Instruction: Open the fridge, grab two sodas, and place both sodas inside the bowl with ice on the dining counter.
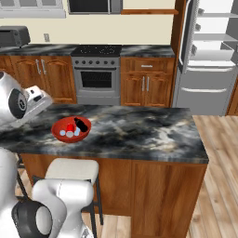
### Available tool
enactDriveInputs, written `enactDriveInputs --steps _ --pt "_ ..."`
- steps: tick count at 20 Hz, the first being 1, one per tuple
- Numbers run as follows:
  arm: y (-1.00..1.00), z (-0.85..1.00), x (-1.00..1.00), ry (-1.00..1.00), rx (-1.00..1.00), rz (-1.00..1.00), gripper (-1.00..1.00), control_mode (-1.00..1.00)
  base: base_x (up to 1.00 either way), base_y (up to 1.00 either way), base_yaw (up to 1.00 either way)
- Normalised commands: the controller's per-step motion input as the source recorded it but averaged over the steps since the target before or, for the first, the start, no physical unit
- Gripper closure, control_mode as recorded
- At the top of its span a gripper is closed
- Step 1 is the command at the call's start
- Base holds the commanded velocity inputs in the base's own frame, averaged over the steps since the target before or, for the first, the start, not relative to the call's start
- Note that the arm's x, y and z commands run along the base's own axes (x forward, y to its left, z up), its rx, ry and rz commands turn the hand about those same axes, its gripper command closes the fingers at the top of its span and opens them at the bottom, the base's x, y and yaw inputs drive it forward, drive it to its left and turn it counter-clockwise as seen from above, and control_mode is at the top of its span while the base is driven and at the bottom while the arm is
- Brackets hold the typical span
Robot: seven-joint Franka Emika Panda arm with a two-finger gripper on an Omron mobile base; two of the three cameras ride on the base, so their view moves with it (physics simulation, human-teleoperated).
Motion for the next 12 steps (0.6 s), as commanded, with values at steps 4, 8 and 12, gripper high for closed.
enactDriveInputs --steps 4,8,12 --pt "-0.32 0.46 -0.80 -0.18 0.11 -0.07 -1.00 -1.00 0.00 0.00 0.00" --pt "-0.44 0.43 -0.81 -0.17 0.13 -0.10 -1.00 -1.00 0.00 0.00 0.00" --pt "-0.44 0.42 -0.75 -0.14 0.16 -0.11 -1.00 -1.00 0.00 0.00 0.00"
